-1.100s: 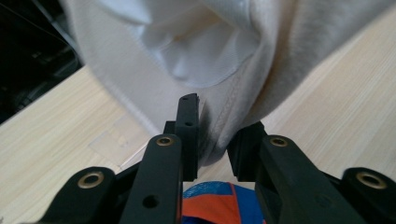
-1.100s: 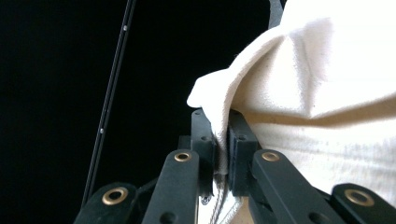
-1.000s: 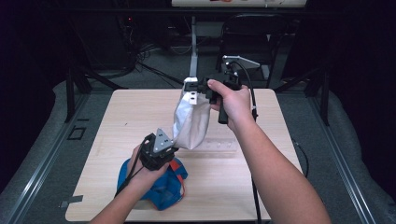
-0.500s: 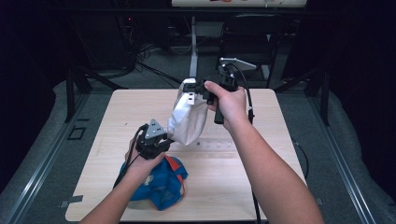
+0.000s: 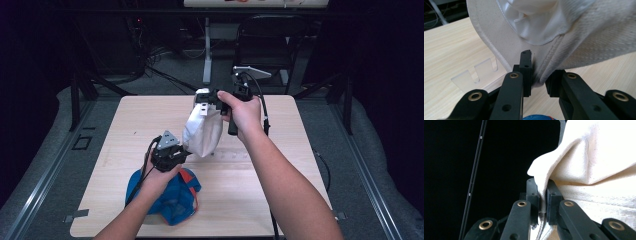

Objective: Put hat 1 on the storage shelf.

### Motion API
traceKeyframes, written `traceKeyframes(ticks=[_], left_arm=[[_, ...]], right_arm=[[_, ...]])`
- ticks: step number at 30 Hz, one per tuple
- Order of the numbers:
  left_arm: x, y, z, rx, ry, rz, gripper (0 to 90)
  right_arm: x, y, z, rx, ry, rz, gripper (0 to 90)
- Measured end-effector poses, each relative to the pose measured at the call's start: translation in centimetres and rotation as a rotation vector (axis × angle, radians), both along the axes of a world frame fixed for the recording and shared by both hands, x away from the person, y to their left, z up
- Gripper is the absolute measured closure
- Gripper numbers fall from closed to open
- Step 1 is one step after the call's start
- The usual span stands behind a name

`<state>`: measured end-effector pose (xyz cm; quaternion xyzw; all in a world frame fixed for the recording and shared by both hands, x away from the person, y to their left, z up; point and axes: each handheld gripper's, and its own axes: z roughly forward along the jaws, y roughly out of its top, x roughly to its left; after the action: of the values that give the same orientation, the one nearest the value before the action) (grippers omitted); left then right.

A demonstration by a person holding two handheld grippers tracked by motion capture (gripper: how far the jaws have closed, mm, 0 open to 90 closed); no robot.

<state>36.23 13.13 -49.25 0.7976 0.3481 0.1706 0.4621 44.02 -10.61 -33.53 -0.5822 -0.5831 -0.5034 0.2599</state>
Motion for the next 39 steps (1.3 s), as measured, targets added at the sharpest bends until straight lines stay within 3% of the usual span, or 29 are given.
traceKeyframes(ticks=[6,15,21,27,29,33,36,39], left_arm=[[0.0,0.5,-0.7,-0.012,0.003,0.001,79.2],[-0.7,0.8,-1.9,-0.008,0.026,0.113,82.8],[-0.5,0.5,-2.3,-0.003,0.081,0.147,83.2],[0.1,0.6,-3.2,0.044,0.139,0.144,83.4],[0.0,0.6,-3.4,0.035,0.141,0.157,83.6],[0.2,0.9,-3.3,0.019,0.162,0.150,83.2],[0.0,0.9,-3.3,0.015,0.151,0.140,81.1],[-1.0,1.1,-3.0,0.023,0.125,0.124,69.5]], right_arm=[[0.2,0.5,-0.6,0.004,0.007,-0.001,84.0],[0.4,1.4,-1.8,-0.048,0.013,0.007,83.8],[0.5,1.3,-2.5,-0.090,0.013,-0.002,83.7],[0.7,1.1,-3.8,-0.165,0.009,-0.016,83.3],[0.8,1.2,-4.4,-0.182,0.011,-0.019,82.7],[0.6,1.1,-4.9,-0.166,0.010,-0.022,77.4],[0.4,1.0,-4.6,-0.173,-0.009,-0.026,74.9],[-0.2,0.2,-4.0,-0.166,-0.053,-0.024,71.3]])
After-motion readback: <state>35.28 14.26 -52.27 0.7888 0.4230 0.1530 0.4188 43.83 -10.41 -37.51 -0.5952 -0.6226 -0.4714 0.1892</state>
